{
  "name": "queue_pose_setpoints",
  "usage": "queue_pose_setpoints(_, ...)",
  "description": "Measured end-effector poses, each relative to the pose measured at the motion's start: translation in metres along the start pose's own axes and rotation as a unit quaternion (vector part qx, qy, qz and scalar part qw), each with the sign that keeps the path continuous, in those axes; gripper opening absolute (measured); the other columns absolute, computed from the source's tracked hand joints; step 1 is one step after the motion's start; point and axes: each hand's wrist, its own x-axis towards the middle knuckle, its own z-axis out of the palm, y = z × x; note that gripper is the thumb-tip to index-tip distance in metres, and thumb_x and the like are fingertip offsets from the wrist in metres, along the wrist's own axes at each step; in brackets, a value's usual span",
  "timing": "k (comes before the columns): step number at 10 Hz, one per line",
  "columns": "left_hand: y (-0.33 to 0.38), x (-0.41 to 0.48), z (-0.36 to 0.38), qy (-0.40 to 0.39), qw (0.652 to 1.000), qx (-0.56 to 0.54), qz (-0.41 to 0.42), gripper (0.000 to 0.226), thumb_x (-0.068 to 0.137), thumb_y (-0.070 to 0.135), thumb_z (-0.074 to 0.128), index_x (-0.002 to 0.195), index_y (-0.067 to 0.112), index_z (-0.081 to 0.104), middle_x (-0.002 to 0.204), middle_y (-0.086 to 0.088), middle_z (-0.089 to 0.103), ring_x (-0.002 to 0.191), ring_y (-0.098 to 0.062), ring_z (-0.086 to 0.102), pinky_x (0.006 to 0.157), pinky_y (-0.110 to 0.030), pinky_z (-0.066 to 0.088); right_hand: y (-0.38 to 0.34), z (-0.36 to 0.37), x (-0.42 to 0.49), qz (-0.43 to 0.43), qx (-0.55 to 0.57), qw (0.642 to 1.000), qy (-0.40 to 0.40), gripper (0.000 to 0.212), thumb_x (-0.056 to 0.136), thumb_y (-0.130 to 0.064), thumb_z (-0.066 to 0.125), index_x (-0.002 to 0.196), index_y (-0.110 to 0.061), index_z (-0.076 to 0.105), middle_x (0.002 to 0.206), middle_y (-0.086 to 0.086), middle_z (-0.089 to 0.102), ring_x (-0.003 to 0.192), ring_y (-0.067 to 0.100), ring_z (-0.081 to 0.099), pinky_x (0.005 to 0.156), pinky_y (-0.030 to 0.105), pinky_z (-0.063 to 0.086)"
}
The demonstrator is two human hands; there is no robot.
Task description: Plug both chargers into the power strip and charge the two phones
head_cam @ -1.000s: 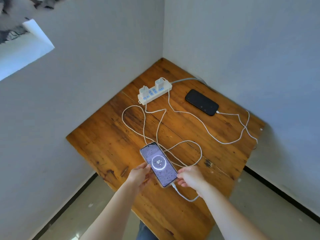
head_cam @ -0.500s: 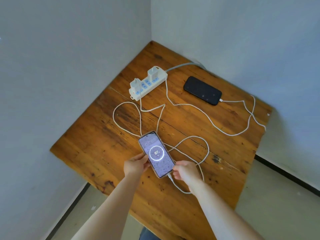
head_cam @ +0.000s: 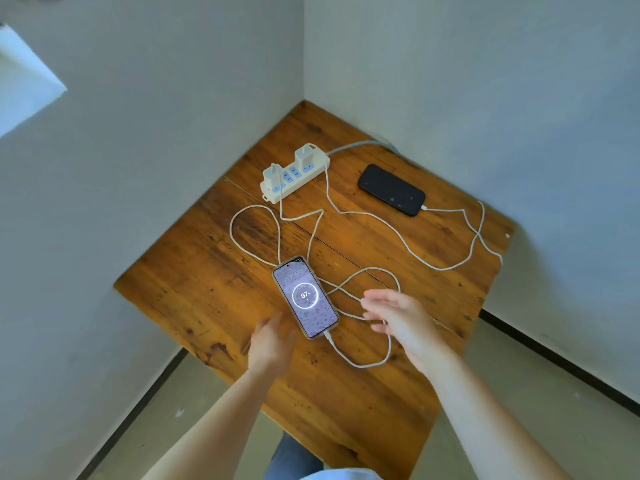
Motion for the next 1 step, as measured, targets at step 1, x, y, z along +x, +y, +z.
queue_pose_setpoints(1, -0.0149, -0.0197, 0.0082, -0.019, 0.995, 0.099, 0.017, 0.061, 0.095, 0.028, 0.045, 0.150, 0.019, 0.019, 0.159, -0.010, 0.013, 0.143, -0.035, 0.015, 0.112, -0.045, 0.028, -0.0301, -0.0368, -0.0421, -0.104, 0.092, 0.990, 0.005, 0.044, 0.069, -0.044, 0.077, 0.102, -0.016, 0.071, 0.094, 0.003, 0.075, 0.088, 0.017, 0.069, 0.074, 0.028, 0.057)
